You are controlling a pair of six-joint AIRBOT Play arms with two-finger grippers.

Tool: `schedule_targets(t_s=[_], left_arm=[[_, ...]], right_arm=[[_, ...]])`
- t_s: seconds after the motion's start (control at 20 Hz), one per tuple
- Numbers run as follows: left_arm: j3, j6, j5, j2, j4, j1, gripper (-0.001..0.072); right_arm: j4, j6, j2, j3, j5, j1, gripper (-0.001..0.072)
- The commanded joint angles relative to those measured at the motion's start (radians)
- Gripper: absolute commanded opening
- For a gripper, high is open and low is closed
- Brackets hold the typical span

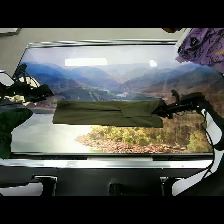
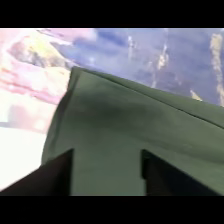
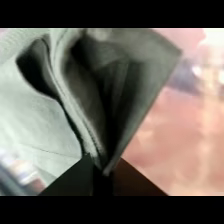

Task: Fold the clothes and pants, and hang the long-sleeved shirts on hangers.

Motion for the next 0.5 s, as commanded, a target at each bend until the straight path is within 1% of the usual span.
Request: schedule_targets(t_s=[0.0,0.05,0.25,0.45], left_arm=[[-0.001,0.001,0.023,-0.014,-0.083,-0.053,0.0032],[-0.001,0.001,0.040,-0.031,-0.120,-0.086,0.0015],[0.000,-0.007,0.148,-0.152,-0.307,-0.266,0.0014],[0.018,-0.007,0.306,-0.288,-0.496,-0.476,0.0014]], right_arm=[[-0.057,0.111,0.108,0.014,-0.005,0.011,0.0027],[-0.086,0.143,0.152,0.019,-0.022,0.011,0.0027],[-0.278,0.282,0.325,0.056,-0.066,0.011,0.0027],[-0.420,0.346,0.423,0.152,-0.131,0.011,0.0027]])
